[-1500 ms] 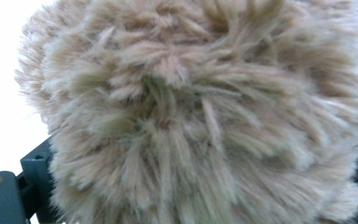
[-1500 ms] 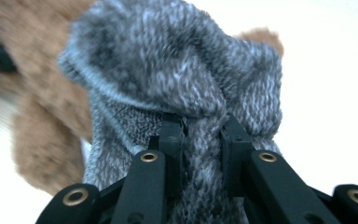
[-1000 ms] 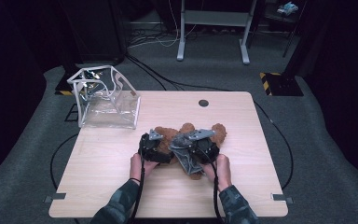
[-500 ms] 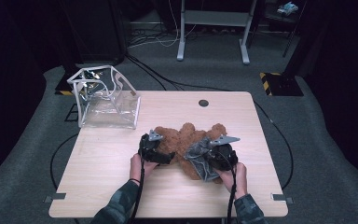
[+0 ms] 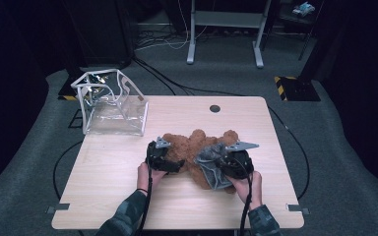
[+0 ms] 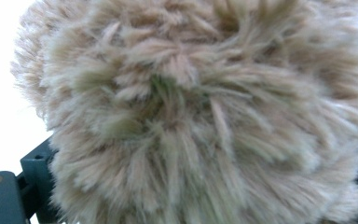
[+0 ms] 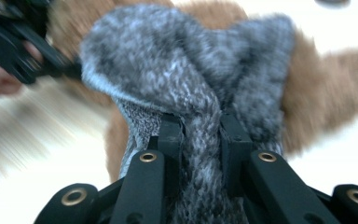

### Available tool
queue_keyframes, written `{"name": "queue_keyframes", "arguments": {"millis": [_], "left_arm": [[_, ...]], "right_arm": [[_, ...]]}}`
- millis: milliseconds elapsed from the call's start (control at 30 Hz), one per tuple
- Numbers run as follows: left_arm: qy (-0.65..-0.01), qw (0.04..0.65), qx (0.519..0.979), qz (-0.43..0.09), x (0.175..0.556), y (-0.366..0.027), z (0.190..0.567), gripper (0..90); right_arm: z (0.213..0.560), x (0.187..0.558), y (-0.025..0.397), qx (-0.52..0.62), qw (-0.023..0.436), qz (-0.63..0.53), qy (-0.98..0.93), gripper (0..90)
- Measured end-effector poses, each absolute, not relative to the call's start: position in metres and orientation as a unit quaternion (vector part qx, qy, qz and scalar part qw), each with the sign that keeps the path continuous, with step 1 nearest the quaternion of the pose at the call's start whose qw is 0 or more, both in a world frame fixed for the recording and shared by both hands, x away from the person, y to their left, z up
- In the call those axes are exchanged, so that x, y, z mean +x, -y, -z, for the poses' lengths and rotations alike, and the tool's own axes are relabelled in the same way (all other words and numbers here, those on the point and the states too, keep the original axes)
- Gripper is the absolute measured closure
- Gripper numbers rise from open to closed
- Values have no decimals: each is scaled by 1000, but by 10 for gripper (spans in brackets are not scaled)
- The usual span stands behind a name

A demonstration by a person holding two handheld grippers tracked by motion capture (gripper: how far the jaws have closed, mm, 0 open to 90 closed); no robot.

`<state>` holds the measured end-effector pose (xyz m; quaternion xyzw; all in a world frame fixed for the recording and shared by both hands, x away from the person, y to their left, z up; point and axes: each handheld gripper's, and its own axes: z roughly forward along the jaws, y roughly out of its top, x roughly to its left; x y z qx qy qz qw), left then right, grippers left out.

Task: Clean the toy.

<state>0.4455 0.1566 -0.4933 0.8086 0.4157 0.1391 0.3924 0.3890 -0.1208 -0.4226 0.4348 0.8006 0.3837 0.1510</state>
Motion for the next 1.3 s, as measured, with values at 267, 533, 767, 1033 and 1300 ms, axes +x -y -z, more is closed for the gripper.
{"name": "queue_keyframes", "arguments": {"millis": [267,533,767,1033,1300], "left_arm": [[-415,394,808,-138,446,-157,494,39],[-415,395,808,-138,447,-156,494,39],[-415,394,808,-139,446,-156,494,39],[-415,395,808,-139,446,-155,494,39],[-416,396,807,-137,446,-156,494,39]], "right_arm": [[407,411,66,391,183,-363,-826,743],[421,425,51,386,189,-330,-841,744],[420,418,76,397,186,-316,-841,745],[430,405,121,435,167,-322,-824,745],[439,397,145,459,160,-316,-815,742]]}}
